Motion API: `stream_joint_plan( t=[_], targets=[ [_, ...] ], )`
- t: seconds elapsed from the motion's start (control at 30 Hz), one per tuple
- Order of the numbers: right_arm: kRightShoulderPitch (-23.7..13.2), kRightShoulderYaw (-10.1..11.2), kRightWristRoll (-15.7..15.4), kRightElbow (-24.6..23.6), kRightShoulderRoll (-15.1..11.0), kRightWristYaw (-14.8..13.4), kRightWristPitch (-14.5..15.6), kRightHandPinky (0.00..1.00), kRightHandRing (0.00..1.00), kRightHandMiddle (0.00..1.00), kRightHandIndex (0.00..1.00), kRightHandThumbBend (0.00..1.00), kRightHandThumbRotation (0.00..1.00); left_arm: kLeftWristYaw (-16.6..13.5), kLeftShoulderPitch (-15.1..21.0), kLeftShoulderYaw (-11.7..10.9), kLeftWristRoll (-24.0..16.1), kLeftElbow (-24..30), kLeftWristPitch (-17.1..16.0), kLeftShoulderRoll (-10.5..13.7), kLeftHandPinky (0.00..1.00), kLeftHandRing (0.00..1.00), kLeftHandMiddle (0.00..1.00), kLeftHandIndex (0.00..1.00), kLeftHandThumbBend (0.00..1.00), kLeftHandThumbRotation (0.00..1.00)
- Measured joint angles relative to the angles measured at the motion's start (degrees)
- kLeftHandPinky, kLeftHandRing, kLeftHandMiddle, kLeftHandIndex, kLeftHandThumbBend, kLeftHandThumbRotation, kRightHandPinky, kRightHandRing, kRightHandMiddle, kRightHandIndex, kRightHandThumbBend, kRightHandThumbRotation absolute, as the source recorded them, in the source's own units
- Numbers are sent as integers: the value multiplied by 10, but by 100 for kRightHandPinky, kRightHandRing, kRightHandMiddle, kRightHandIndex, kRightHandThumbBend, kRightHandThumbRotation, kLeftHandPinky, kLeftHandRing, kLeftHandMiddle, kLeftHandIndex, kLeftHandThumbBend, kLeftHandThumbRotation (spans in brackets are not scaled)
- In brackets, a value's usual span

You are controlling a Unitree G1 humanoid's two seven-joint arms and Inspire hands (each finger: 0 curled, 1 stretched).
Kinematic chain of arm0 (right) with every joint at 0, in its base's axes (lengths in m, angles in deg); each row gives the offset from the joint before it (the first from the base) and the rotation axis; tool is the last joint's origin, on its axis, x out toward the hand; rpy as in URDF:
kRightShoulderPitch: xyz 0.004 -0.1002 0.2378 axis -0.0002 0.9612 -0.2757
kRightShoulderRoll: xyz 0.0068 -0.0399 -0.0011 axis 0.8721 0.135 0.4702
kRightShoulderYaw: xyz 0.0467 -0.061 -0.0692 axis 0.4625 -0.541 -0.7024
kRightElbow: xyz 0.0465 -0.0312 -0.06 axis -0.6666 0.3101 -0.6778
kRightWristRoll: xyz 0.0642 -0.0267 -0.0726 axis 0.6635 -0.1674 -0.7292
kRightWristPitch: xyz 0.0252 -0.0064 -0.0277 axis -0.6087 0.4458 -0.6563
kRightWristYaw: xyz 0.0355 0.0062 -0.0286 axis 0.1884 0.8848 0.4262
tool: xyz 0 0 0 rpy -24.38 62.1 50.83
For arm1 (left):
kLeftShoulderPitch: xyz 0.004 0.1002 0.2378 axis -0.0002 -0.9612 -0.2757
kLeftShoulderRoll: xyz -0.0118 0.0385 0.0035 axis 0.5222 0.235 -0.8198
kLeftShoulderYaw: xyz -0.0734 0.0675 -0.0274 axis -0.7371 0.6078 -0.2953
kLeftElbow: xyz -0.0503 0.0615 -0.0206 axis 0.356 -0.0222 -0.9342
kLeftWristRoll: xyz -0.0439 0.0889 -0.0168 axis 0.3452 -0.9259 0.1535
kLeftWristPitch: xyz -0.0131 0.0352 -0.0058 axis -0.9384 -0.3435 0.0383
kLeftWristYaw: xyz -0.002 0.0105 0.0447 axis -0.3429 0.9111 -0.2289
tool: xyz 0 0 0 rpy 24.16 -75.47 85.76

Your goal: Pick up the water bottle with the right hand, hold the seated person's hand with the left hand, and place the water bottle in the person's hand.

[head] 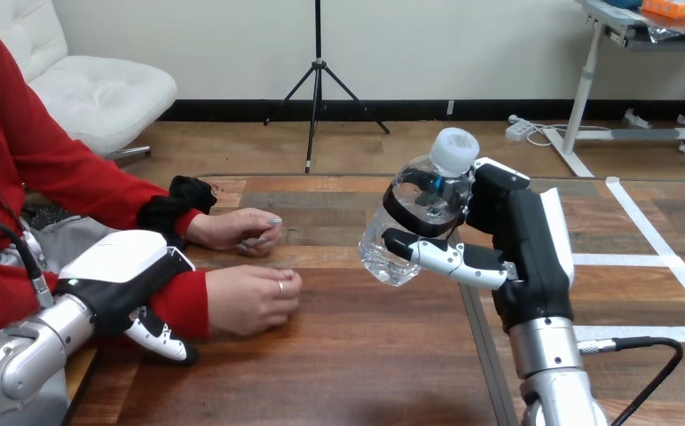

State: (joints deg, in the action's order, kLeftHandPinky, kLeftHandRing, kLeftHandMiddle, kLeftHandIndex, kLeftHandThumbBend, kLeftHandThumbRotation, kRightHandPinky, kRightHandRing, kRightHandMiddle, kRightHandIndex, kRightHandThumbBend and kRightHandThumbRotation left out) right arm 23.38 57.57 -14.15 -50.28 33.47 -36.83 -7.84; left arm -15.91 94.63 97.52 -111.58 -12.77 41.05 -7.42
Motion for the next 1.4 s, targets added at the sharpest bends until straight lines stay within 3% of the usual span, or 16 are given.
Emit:
stream_joint_plan(
  t=[0.63, 1.4],
  targets=[
    [-18, -12, -23, 48, 6, -8, -1, 27, 33, 46, 47, 88, 0, -2, -12, -4, 16, 10, -39, 8, 18, 25, 34, 36, 80, 23],
    [-53, -32, -53, 116, 17, -24, -24, 27, 34, 46, 48, 89, 0, -1, -13, -7, 32, 47, -57, 9, 18, 26, 36, 38, 77, 27]
  ],
)
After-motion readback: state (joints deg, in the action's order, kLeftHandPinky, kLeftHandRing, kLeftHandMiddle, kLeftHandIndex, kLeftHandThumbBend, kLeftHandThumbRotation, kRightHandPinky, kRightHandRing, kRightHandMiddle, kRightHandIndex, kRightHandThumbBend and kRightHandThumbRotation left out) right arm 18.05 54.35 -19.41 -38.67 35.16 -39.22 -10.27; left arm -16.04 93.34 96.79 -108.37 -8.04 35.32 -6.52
